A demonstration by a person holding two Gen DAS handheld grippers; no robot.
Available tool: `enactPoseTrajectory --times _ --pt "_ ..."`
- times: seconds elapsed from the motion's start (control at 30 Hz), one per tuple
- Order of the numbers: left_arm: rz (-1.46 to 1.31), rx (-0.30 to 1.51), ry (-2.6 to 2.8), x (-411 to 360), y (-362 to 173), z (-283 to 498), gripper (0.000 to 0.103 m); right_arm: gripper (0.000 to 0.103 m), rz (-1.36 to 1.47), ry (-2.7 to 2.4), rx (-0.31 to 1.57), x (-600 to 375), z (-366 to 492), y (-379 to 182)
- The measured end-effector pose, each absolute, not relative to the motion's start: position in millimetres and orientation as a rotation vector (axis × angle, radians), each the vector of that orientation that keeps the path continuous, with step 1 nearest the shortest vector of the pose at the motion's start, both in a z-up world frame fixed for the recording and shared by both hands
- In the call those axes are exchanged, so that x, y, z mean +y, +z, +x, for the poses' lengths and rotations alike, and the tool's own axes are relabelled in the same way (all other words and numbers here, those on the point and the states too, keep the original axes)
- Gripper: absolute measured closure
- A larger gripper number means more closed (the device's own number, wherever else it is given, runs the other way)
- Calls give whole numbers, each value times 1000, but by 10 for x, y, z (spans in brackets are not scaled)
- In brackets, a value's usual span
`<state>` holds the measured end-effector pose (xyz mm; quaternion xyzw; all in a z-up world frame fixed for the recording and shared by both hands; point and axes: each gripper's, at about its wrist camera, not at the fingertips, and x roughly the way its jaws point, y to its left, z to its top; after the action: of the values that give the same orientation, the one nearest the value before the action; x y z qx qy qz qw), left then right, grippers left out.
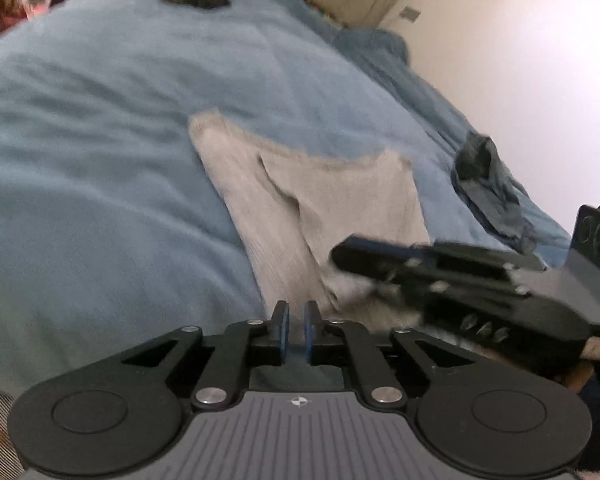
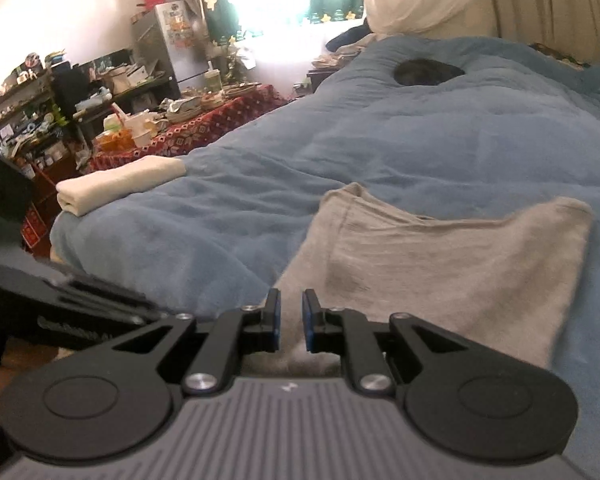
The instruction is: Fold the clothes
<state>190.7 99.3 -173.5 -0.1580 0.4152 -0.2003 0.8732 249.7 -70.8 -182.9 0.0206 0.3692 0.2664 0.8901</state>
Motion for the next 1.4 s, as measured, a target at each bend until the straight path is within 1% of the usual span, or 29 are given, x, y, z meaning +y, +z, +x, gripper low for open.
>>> enactPoseTrajectory --times 0.07,0.2,0.3,0.4,0.57,0.7,0.77,0.8,0.83,1.07,1.27,1.4 --pt "-352 888 -408 1014 -1797 2028 94 92 38 565 774 -612 2570 -1870" --pt "-307 941 -394 937 -1985 2049 95 92 30 582 789 -510 2614 -1943" --pt "-338 961 -394 975 -2076 2002 95 91 26 590 798 -487 2586 -1993" --pt "-369 952 -398 1046 -2009 2010 96 91 22 597 808 -464 2557 -2043" --pt "-365 882 -363 1144 -1834 2193 96 91 37 602 814 -460 2517 -2105" --pt "-332 892 -397 1012 -1893 2556 96 91 66 594 825 -479 2539 -2109" --pt "-270 908 -373 933 -1961 2672 96 92 85 594 833 -504 2560 -2107" --pt "-257 922 -358 918 -2009 2730 93 92 94 593 837 -514 2571 -2107" --pt "-252 936 -346 908 -2061 2791 93 92 102 590 840 -519 2581 -2112" --pt "-318 944 -321 1001 -2104 3024 93 92 104 584 836 -512 2571 -2106" --pt "-317 900 -301 1112 -1931 2969 93 91 112 599 799 -550 2546 -1928" --pt "-327 894 -305 1259 -1823 2896 93 95 48 589 785 -464 2569 -1816"
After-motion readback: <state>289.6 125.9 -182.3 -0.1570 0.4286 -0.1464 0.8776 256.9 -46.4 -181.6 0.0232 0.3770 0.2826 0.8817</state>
